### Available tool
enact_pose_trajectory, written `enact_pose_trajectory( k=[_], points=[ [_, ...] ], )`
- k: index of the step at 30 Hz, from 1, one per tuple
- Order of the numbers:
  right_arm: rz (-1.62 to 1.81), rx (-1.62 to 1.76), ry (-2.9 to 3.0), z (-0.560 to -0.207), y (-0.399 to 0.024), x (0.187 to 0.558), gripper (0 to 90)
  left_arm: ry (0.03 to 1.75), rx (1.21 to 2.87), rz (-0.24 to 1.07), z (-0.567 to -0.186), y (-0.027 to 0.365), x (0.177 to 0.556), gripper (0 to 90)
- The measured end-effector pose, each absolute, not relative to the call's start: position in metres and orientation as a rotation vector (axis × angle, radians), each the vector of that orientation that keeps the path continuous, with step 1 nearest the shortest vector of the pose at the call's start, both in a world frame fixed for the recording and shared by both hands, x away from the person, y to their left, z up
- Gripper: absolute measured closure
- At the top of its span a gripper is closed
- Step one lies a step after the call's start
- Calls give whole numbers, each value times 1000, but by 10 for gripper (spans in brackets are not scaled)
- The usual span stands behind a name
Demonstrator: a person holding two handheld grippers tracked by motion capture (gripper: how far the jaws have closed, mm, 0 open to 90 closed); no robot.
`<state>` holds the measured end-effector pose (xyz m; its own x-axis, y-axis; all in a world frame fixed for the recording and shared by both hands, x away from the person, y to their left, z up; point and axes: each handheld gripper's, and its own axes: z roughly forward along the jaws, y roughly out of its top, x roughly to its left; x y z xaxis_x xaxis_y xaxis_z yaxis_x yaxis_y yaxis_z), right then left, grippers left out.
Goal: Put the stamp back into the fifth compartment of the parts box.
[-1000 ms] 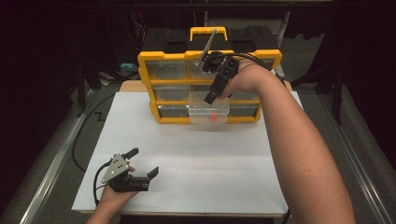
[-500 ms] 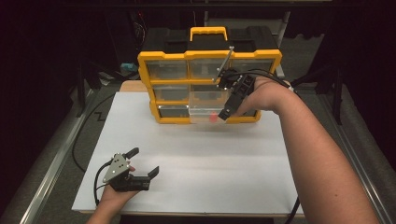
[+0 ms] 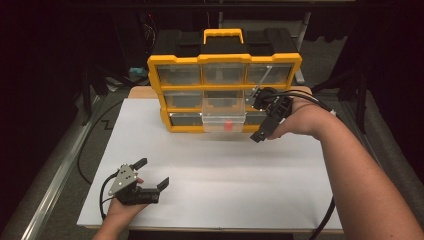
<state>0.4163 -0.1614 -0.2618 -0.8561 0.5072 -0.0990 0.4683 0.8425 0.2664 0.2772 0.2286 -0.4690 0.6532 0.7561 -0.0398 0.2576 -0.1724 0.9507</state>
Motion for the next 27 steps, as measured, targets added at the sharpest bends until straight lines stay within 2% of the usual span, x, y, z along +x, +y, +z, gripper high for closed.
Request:
enact_pose_trajectory(
  k=[11, 27],
  points=[
    [337, 824, 2830, -274, -197, 402, 3, 829, 1728, 552, -468, 231, 277, 2],
    [289, 870, 2838, -312, -213, 392, 3, 831, 1726, 549, -468, 231, 277, 2]
  ],
)
